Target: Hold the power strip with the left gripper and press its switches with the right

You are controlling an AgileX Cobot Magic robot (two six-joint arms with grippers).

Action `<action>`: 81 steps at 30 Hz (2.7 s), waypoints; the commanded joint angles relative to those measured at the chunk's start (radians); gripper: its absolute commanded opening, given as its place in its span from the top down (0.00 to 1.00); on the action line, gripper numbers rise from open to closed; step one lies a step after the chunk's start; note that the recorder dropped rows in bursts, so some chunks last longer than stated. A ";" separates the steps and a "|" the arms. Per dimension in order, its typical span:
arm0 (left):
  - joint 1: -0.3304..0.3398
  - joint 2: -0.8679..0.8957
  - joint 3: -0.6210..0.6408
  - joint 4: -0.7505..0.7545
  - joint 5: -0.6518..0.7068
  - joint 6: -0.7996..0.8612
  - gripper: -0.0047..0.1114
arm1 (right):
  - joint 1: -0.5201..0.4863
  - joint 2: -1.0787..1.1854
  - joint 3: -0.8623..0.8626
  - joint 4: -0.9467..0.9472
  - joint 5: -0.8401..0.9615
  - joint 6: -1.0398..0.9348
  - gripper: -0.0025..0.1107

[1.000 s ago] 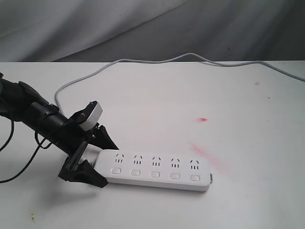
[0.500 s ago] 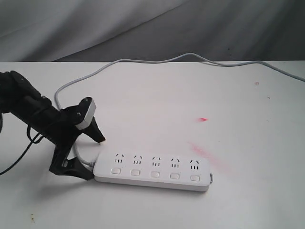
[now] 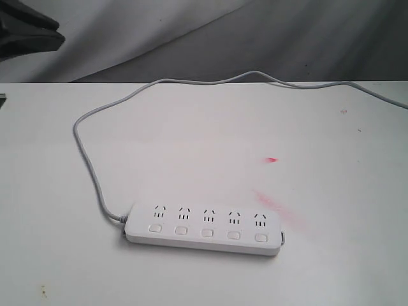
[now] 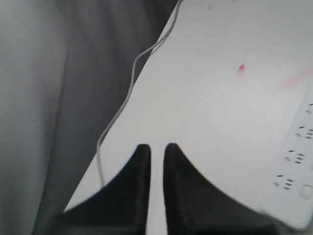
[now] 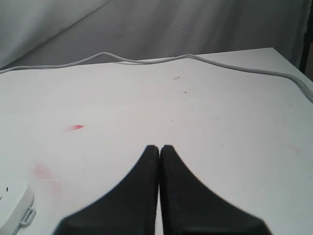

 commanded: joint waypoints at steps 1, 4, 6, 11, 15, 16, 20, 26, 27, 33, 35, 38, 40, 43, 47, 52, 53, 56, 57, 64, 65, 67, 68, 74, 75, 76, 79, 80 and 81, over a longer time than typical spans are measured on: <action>0.000 -0.121 -0.003 0.023 0.186 -0.121 0.95 | -0.001 -0.005 0.003 -0.011 -0.001 -0.004 0.98; 0.000 -0.203 -0.003 0.050 0.250 -0.114 0.96 | -0.001 -0.005 0.003 -0.011 -0.001 -0.004 0.98; 0.000 -0.260 -0.003 0.073 0.217 -0.114 0.96 | -0.001 -0.005 0.003 -0.011 -0.001 -0.004 0.98; 0.000 -0.376 -0.003 0.076 0.168 -0.116 0.96 | -0.001 -0.005 0.003 -0.011 -0.001 -0.004 0.98; 0.000 -0.471 -0.003 0.131 0.160 -0.118 0.96 | -0.001 -0.005 0.003 -0.011 -0.001 -0.004 0.98; 0.000 -0.492 -0.003 0.140 0.150 -0.128 0.96 | -0.001 -0.005 0.003 -0.011 -0.001 -0.004 0.98; 0.000 -0.567 -0.003 0.187 0.103 -0.300 0.96 | -0.001 -0.005 0.003 -0.011 -0.001 -0.004 0.98; 0.000 -0.649 0.038 0.478 -0.161 -0.911 0.96 | -0.001 -0.005 0.003 -0.011 -0.001 -0.004 0.98; 0.000 -0.667 0.052 0.535 -0.196 -1.012 0.96 | -0.001 -0.005 0.003 -0.011 -0.001 -0.004 0.98; 0.000 -0.800 0.200 0.691 -0.331 -1.303 0.96 | -0.001 -0.005 0.003 -0.011 -0.001 -0.004 0.98; 0.000 -0.850 0.262 0.691 -0.367 -1.361 0.96 | -0.001 -0.005 0.003 -0.011 -0.001 -0.004 0.98; 0.000 -0.916 0.373 0.691 -0.398 -1.438 0.96 | -0.001 -0.005 0.003 -0.011 -0.001 -0.004 0.98; 0.000 -0.957 0.449 0.691 -0.399 -1.488 0.96 | -0.001 -0.005 0.003 -0.011 -0.001 -0.004 0.98; 0.000 -1.009 0.548 0.691 -0.399 -1.552 0.96 | -0.001 -0.005 0.003 -0.011 -0.001 -0.004 0.98; 0.000 -1.068 0.654 0.691 -0.399 -1.597 0.96 | -0.001 -0.005 0.003 -0.011 -0.001 -0.004 0.98; 0.030 -1.144 0.770 0.691 -0.430 -1.621 0.96 | -0.001 -0.005 0.003 -0.011 -0.001 -0.004 0.98; 0.045 -1.161 0.792 0.691 -0.440 -1.621 0.96 | -0.001 -0.005 0.003 -0.011 -0.001 -0.004 0.98; 0.087 -1.193 0.848 0.691 -0.455 -1.621 0.96 | -0.001 -0.005 0.003 -0.011 -0.001 -0.004 0.98; 0.096 -1.193 0.863 0.691 -0.458 -1.621 0.96 | -0.001 -0.005 0.003 -0.011 -0.001 -0.004 0.98; 0.027 -1.193 0.992 0.687 -0.583 -1.689 0.96 | -0.001 -0.005 0.003 -0.011 -0.001 -0.004 0.98; 0.009 -1.193 1.001 0.687 -0.585 -1.689 0.96 | -0.001 -0.005 0.003 -0.011 -0.001 -0.004 0.98; -0.013 -1.193 1.006 0.687 -0.579 -1.682 0.96 | -0.001 -0.005 0.003 -0.011 -0.001 -0.004 0.98; -0.022 -1.193 1.006 0.693 -0.579 -1.678 0.96 | -0.001 -0.005 0.003 -0.011 -0.001 -0.004 0.98; -0.073 -1.193 1.006 0.802 -0.537 -1.656 0.96 | -0.001 -0.005 0.003 -0.011 -0.001 -0.004 0.98; -0.073 -1.193 1.006 0.802 -0.522 -1.656 0.96 | -0.001 -0.005 0.003 -0.011 -0.001 -0.004 0.98; -0.073 -1.193 1.006 0.802 -0.498 -1.658 0.96 | -0.001 -0.005 0.003 -0.011 -0.001 -0.004 0.98; -0.073 -1.193 1.008 0.798 -0.457 -1.673 0.96 | -0.001 -0.005 0.003 -0.011 -0.001 -0.004 0.98; -0.071 -1.193 1.013 0.795 -0.457 -1.676 0.96 | -0.001 -0.005 0.003 -0.011 -0.001 -0.004 0.98; -0.071 -1.193 1.024 0.795 -0.467 -1.690 0.96 | -0.001 -0.005 0.003 -0.011 -0.001 -0.004 0.98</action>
